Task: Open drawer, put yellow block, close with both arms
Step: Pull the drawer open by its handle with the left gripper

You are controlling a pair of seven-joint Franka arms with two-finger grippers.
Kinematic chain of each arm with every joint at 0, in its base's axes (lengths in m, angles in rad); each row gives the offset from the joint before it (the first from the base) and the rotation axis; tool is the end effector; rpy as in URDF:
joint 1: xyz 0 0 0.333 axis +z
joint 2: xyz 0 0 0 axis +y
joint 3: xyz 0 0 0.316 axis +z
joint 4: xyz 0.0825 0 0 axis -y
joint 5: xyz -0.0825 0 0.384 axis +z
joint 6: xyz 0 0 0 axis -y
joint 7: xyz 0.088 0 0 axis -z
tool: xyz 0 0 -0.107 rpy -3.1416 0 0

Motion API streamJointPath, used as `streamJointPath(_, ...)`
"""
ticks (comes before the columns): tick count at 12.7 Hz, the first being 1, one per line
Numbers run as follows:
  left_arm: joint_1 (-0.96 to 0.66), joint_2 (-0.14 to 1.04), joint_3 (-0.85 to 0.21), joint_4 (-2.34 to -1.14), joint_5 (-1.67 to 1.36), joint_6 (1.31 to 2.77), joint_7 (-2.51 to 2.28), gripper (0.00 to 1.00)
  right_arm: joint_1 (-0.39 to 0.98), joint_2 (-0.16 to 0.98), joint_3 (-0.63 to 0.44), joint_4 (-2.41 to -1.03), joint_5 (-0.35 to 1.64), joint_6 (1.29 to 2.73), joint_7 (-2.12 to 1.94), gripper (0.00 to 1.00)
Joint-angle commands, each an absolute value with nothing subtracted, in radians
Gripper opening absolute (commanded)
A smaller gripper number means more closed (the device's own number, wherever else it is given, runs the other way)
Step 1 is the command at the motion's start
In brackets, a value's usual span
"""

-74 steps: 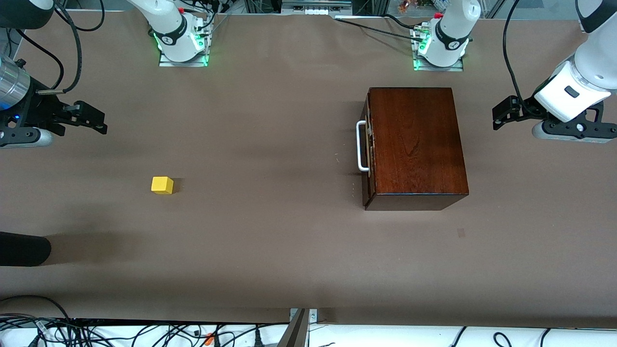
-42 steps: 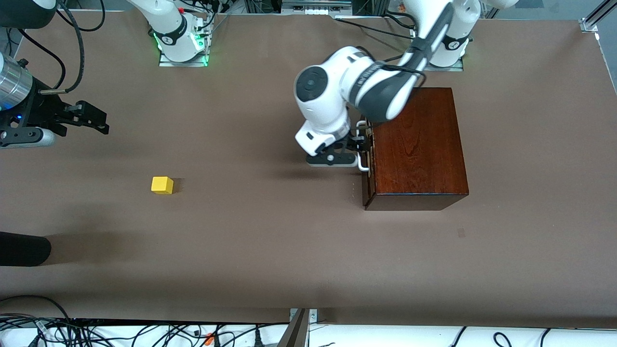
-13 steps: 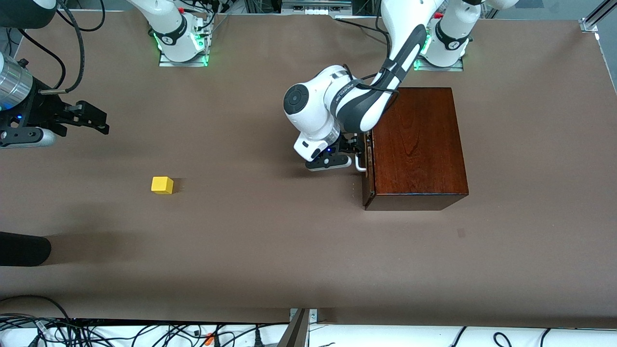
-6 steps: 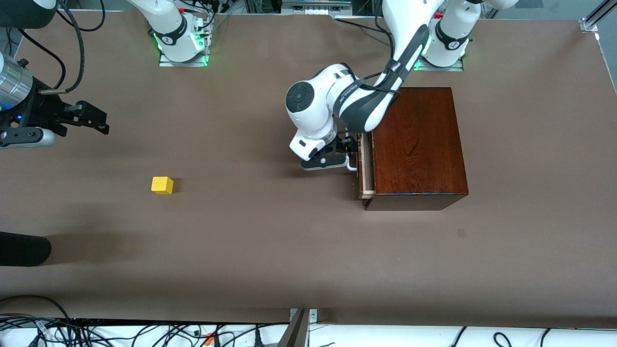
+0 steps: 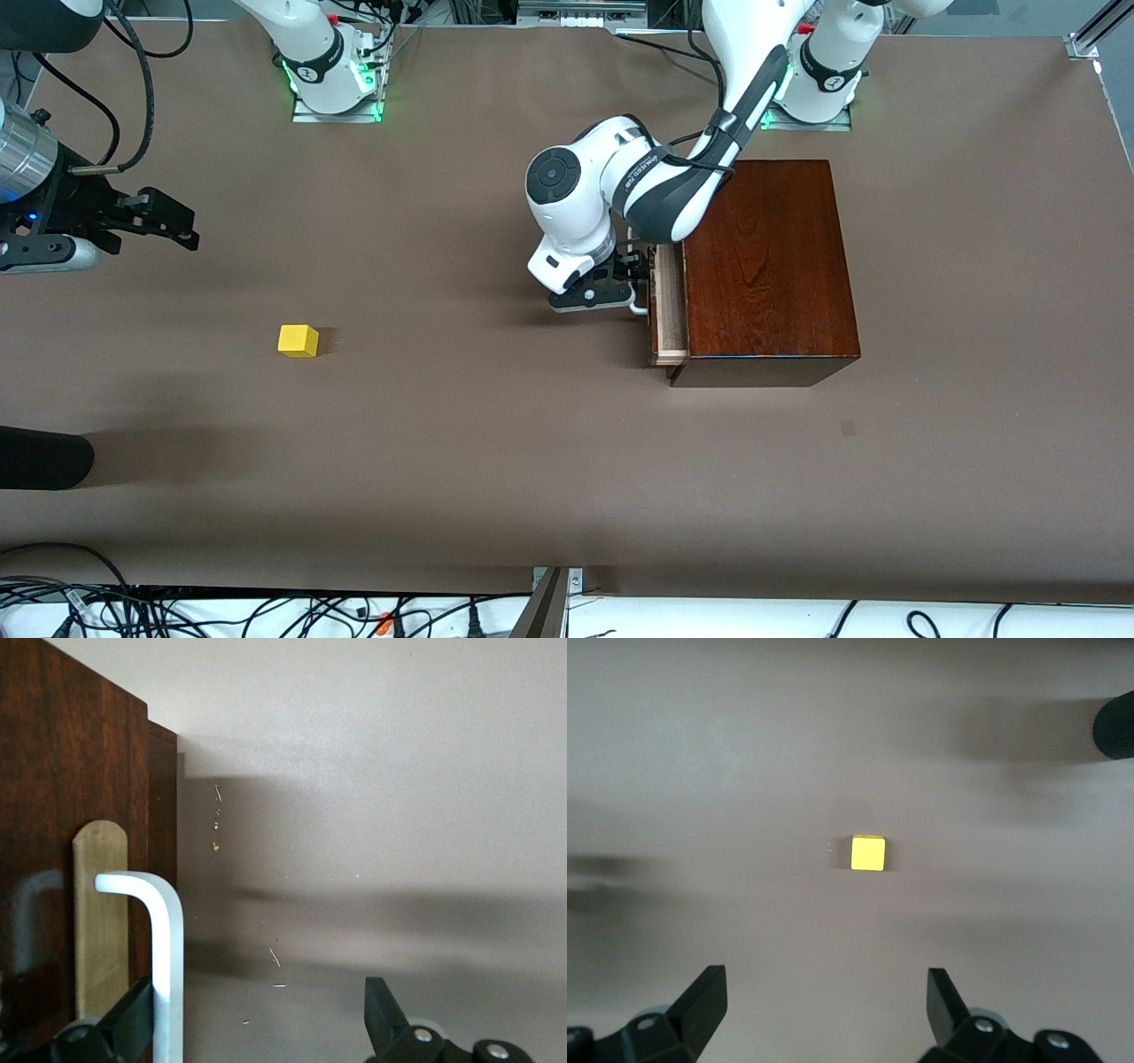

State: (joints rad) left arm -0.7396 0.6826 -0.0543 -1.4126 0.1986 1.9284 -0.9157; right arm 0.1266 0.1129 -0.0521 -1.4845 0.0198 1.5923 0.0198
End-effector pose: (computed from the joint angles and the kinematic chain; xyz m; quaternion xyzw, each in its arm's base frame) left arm 0.5101 -0.4894 0.2864 -0.9937 -0.0229 -0.0005 0.1094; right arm 0.5891 0.0478 0.6026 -0.9996 -0.0273 0.0028 0.0068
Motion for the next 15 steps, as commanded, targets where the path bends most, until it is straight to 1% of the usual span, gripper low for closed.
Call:
streamJointPath(1,-0.795,0.747,-0.084,-1.387,0.109,2.089,-0.951,1.0,0.126,0.115,-0.051,-1.474,0.028,1.594,0.005,1.0)
streamJointPath(2,-0.801,0.749,-0.083,-1.387,0.109,2.111,-0.951,1.0,0.124,0.115,-0.051,-1.474,0.034,1.597,0.005,1.0)
streamJointPath(8,-0.796,0.721,-0.083,-1.385,0.11,2.103,-0.942,1.0,0.12,0.133,-0.051,-1.476,0.037,1.618,0.005,1.0)
streamJointPath(10,-0.801,0.722,-0.084,-1.347,0.106,2.103,-0.946,1.0,0.118,0.133,-0.051,-1.476,0.037,1.618,0.005,1.0)
streamJointPath(15,-0.802,0.723,-0.084,-1.345,0.074,2.105,-0.95,1.0,0.117,0.135,-0.054,-1.474,0.057,1.618,0.005,1.0)
